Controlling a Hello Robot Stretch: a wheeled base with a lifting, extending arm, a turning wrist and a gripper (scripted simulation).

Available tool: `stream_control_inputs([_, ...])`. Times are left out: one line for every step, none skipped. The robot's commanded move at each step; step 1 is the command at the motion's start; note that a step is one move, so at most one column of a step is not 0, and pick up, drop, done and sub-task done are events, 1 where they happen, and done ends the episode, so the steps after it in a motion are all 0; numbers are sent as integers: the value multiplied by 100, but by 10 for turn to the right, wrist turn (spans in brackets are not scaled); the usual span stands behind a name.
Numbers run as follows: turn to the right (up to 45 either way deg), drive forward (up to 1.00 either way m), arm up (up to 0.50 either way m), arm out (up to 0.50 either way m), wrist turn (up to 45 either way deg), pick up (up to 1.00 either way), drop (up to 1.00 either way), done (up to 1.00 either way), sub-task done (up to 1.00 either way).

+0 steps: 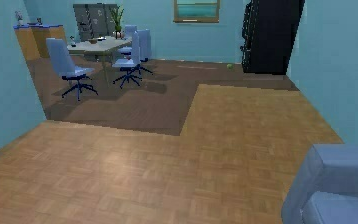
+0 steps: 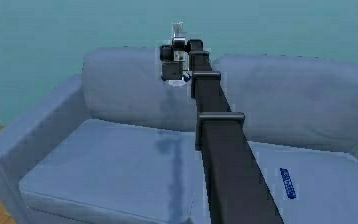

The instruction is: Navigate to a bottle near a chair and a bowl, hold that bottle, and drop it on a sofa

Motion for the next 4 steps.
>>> stream_control_inputs([0, 0, 0, 0, 60, 0, 0, 0, 0])
stream_control_inputs([0, 0, -24, 0, 0, 0, 0, 0, 0])
stream_control_inputs([0, 0, -32, 0, 0, 0, 0, 0, 0])
stream_control_inputs([0, 0, 0, 0, 0, 0, 100, 0, 0])
